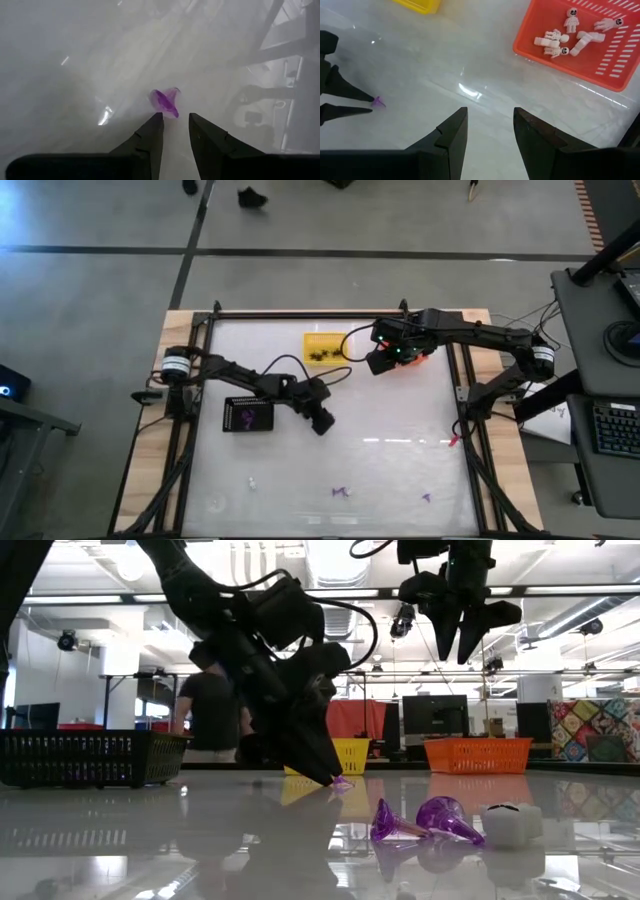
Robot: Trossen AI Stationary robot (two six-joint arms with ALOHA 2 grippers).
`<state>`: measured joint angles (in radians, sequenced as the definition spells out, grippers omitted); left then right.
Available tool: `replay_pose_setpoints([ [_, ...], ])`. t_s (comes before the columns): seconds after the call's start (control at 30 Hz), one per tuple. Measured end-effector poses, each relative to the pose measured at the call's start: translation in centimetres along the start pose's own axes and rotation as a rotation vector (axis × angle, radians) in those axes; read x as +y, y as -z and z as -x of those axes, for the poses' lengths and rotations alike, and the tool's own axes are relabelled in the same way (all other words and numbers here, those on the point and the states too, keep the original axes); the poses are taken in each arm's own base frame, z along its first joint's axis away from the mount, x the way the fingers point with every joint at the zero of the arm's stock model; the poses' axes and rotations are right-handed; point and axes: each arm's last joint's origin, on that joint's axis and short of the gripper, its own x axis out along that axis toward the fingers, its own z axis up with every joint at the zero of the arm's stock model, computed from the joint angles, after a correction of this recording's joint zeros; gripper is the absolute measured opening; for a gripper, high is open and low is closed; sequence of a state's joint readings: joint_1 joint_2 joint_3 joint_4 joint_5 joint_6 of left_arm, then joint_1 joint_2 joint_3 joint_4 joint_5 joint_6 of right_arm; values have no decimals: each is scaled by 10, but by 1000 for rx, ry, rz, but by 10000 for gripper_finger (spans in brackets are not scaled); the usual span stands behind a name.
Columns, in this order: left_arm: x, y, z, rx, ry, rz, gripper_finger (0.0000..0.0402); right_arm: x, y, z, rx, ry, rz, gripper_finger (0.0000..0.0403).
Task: Sort Halloween decoration
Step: Put the purple hat toy into the black basket
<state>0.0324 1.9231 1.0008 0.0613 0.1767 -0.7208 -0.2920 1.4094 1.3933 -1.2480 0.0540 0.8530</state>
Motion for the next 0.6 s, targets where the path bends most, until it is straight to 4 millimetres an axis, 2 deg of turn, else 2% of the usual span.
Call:
replay_pose_setpoints([
  [0.4,8,-15,-1,-85,-80,-8,77,0,0,0,-2,-2,0,151],
  [0.6,9,-20,-20,-17,-50,-43,76,0,0,0,0,-1,0,151],
])
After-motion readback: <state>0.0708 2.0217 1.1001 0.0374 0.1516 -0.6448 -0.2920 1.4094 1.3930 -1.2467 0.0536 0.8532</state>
